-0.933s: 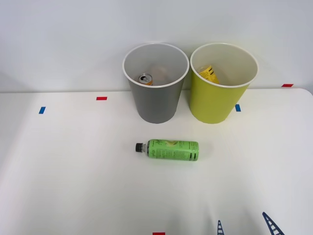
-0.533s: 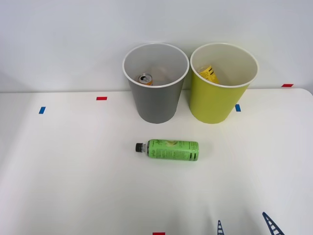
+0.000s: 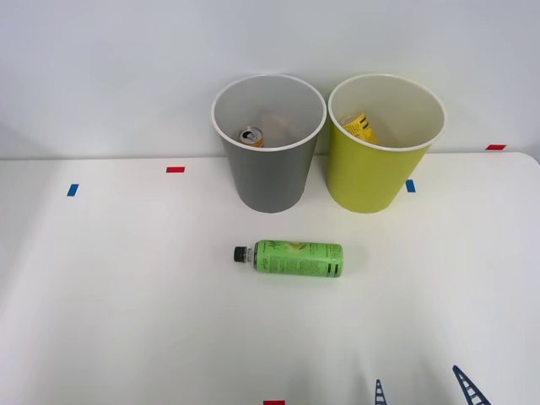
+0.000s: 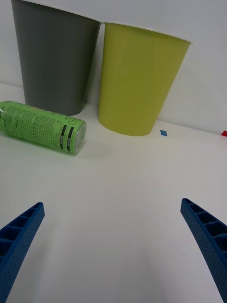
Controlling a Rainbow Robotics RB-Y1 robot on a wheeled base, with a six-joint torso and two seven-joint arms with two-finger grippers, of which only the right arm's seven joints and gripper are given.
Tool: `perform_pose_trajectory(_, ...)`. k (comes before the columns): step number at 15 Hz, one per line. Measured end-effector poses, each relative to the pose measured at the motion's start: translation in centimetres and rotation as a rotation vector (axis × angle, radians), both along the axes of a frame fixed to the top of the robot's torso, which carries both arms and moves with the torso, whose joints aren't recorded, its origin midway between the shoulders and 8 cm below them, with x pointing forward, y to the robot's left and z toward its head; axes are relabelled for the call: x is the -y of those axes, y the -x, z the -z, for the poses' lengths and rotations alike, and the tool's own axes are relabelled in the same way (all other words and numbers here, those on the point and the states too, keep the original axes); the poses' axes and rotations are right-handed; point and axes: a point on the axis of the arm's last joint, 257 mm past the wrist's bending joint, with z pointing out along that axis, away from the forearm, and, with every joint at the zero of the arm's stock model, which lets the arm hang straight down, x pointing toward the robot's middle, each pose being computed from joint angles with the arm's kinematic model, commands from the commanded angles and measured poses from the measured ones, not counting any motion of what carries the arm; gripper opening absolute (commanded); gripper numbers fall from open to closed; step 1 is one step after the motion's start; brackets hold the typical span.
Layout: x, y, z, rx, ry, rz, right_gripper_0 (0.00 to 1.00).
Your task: Put cans in the gray bin, plastic bottles in the light green bin
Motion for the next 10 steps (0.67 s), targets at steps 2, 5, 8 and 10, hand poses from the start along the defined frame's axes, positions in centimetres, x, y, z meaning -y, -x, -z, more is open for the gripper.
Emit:
perform_pose_trajectory(2,0.0,0.0,0.0,0.0,0.0,0.0,1.0)
perform_pose_trajectory(5,0.0,0.0,0.0,0.0,0.0,0.0,1.0)
perform_pose_trajectory(8,0.0,0.0,0.0,0.0,0.0,0.0,1.0)
perform_pose_trajectory(10,0.0,0.0,0.0,0.0,0.0,0.0,1.0)
